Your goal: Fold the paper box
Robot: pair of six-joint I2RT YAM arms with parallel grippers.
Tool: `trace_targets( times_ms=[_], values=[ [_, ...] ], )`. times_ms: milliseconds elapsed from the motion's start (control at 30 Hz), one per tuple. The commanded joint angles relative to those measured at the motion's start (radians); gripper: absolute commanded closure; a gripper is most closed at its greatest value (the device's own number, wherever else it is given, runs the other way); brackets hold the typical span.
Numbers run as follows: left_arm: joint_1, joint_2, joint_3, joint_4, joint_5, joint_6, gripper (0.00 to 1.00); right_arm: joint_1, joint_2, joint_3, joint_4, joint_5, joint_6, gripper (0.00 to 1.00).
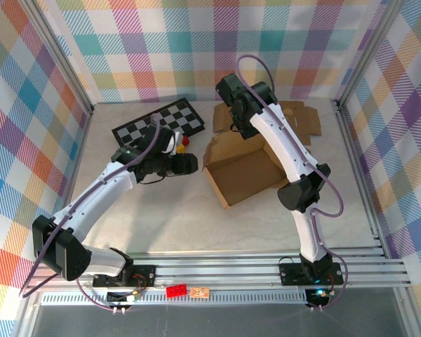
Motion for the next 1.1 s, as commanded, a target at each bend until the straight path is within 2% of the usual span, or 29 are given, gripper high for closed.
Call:
trace_targets(
  times_ms=[0, 200, 367, 467, 533, 633, 700, 733, 800, 833, 967, 1033, 1067],
  values=[
    [-0.07, -0.002, 0.001, 0.068, -0.12, 0.184, 0.32, -0.006, 0.006, -0.01, -0.012, -0.01, 0.022, 1.0],
    [-0.121, 0.055, 0.032, 0.137, -0.187, 0.246, 0.3, -0.008, 0.0, -0.026, -0.006, -0.009, 0.011, 1.0],
    [-0.134, 0.121, 0.073, 0.122, -0.233, 0.25, 0.3, -0.008, -0.006, -0.038, 0.008, -0.016, 0.001, 1.0],
    [-0.133, 0.157, 0.097, 0.122, -0.244, 0.249, 0.38, -0.008, -0.012, -0.041, 0.008, -0.018, 0.0, 1.0],
    [-0.133, 0.176, 0.114, 0.123, -0.245, 0.249, 0.47, -0.008, -0.015, -0.045, 0.009, -0.016, -0.005, 1.0],
    [-0.135, 0.191, 0.126, 0.119, -0.265, 0.249, 0.72, -0.009, -0.02, -0.058, 0.018, -0.02, -0.014, 1.0],
    [-0.135, 0.196, 0.129, 0.115, -0.277, 0.249, 0.78, -0.011, -0.028, -0.073, 0.038, -0.029, -0.034, 1.0],
    [-0.135, 0.197, 0.129, 0.115, -0.277, 0.251, 0.84, -0.011, -0.035, -0.083, 0.056, -0.032, -0.055, 0.98],
    [-0.135, 0.197, 0.129, 0.111, -0.281, 0.264, 0.98, -0.011, -0.058, -0.112, 0.115, -0.035, -0.131, 0.78],
    [-0.135, 0.193, 0.128, 0.108, -0.281, 0.277, 1.0, -0.012, -0.075, -0.136, 0.175, -0.038, -0.208, 0.69],
    [-0.114, 0.154, 0.101, 0.113, -0.254, 0.334, 1.0, -0.031, -0.221, -0.339, 0.508, -0.107, -0.569, 0.43],
    [-0.076, 0.132, 0.091, 0.107, -0.193, 0.365, 1.0, -0.064, -0.316, -0.467, 0.685, -0.235, -0.735, 0.32],
    [-0.059, 0.126, 0.091, 0.099, -0.164, 0.379, 1.0, -0.083, -0.352, -0.513, 0.746, -0.3, -0.809, 0.31]
  ],
)
